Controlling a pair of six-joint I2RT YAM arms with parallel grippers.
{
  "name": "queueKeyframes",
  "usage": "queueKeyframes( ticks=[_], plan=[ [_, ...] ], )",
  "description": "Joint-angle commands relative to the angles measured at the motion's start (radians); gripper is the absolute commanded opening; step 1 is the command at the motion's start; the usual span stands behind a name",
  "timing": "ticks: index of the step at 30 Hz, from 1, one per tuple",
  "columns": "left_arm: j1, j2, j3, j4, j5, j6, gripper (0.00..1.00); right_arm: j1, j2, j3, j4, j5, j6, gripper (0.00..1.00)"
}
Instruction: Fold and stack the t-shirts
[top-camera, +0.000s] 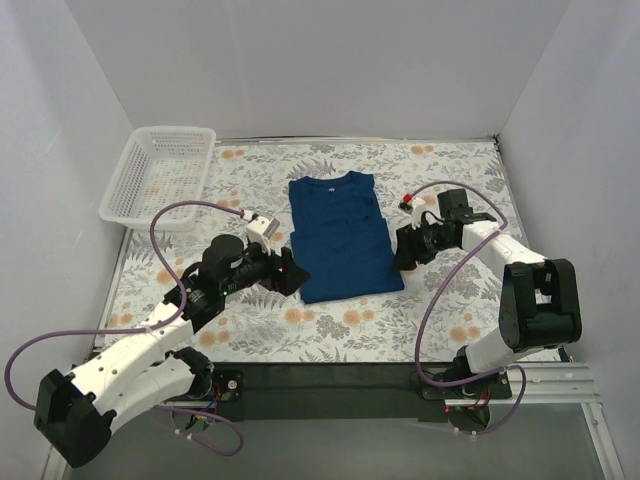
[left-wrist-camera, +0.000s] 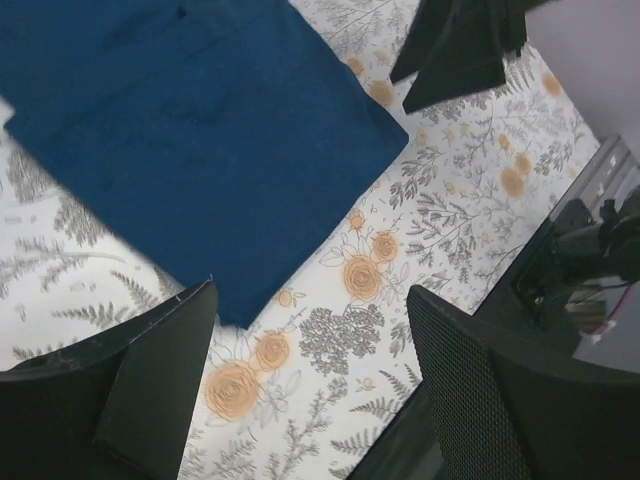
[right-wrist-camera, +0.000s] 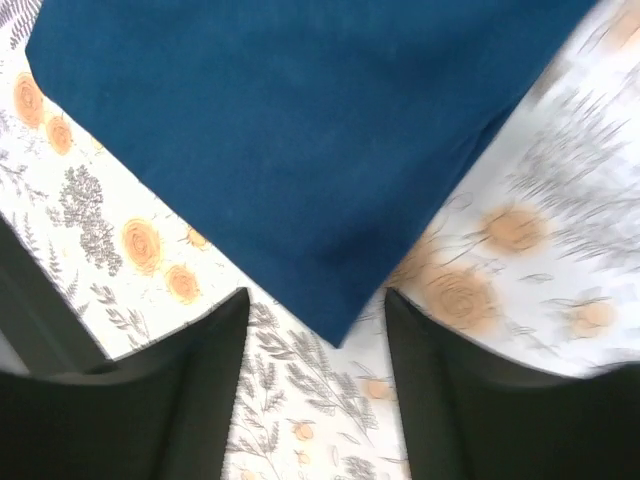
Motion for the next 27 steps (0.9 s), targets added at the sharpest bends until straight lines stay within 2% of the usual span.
queueKeyframes(
  ticks=[1,2,3,6,7,9,10,11,12,16,27],
  plan=[
    [-0.012,0.055,0.060,0.022,0.095,0.295,0.71,-0.003,-0.048,0.146,-0.108,0.033,-0.157,0.56],
    [-0.015,0.069,0.066,0.020,0.115,0.348,0.71,-0.004,-0.045,0.169,-0.141,0.036,-0.209,0.58],
    [-0.016,0.080,0.070,0.011,0.136,0.476,0.71,-0.014,-0.046,0.186,-0.184,0.039,-0.317,0.60],
    [-0.042,0.120,0.050,0.006,0.178,0.643,0.71,-0.030,-0.097,0.147,-0.217,-0.041,-0.572,0.72],
    [-0.054,0.129,0.025,0.009,0.193,0.738,0.72,-0.030,-0.114,0.090,-0.281,-0.078,-0.842,0.74],
    [-0.090,0.158,-0.005,0.029,0.208,0.813,0.71,-0.029,-0.161,0.029,-0.408,-0.141,-1.211,0.74],
    [-0.104,0.169,-0.019,0.054,0.215,0.861,0.71,-0.030,-0.181,-0.022,-0.419,-0.148,-1.447,0.78],
    [-0.136,0.194,-0.045,0.070,0.181,0.873,0.71,-0.030,-0.212,-0.095,-0.406,-0.154,-1.517,0.80],
    [-0.163,0.203,-0.055,0.100,0.163,0.895,0.70,-0.027,-0.217,-0.122,-0.360,-0.174,-1.564,0.82],
    [-0.219,0.264,-0.093,0.190,0.065,0.926,0.69,-0.007,-0.169,-0.113,-0.280,-0.201,-1.515,0.80],
    [-0.236,0.480,-0.113,0.367,-0.077,0.998,0.67,0.022,-0.105,-0.100,-0.156,-0.168,-1.447,0.77]
  ],
)
